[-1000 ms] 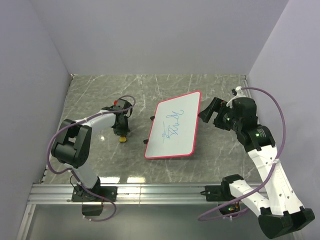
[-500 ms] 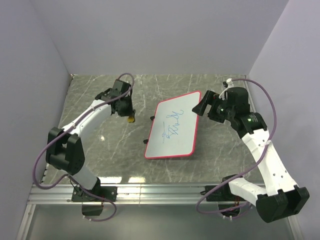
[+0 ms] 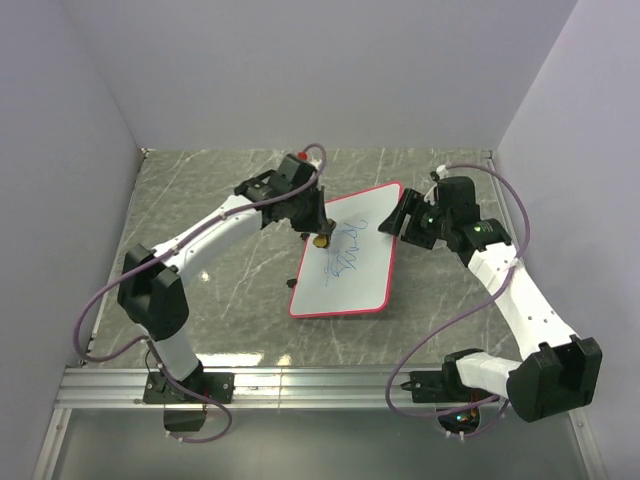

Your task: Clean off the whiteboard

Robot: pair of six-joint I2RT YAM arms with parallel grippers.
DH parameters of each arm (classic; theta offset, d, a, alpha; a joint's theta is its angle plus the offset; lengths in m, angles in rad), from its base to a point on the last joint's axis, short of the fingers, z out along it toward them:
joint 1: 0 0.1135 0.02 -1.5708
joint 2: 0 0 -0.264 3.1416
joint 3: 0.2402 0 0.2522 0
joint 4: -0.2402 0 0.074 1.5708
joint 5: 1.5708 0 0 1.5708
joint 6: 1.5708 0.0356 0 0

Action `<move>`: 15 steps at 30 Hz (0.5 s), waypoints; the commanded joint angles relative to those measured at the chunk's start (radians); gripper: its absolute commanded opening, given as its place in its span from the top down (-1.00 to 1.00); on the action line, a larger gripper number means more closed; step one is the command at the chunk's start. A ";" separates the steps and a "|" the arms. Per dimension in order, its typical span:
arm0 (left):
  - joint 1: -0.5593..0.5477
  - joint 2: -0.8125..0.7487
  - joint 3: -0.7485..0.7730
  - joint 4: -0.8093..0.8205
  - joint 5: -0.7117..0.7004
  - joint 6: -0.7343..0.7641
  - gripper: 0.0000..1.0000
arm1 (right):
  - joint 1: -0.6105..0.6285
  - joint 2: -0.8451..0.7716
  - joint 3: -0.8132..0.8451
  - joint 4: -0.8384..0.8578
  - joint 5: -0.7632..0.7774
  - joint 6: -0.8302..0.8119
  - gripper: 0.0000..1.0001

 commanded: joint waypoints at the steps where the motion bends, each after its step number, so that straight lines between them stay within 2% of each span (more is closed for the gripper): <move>1: -0.029 0.028 0.065 0.017 0.075 -0.023 0.99 | 0.006 -0.002 -0.048 0.085 -0.065 0.032 -0.44; 8: -0.060 0.091 0.136 0.033 0.122 -0.031 0.99 | 0.005 0.013 -0.155 0.176 -0.125 0.067 0.06; 9: -0.062 0.099 0.145 0.034 0.131 -0.031 0.99 | 0.006 0.012 -0.160 0.176 -0.122 0.066 0.17; 14: -0.068 0.169 0.210 0.033 0.163 -0.031 0.99 | 0.006 0.027 -0.178 0.162 -0.105 0.035 0.44; 15: -0.069 0.180 0.217 0.033 0.169 -0.029 0.99 | 0.005 0.029 -0.180 0.160 -0.102 0.032 0.55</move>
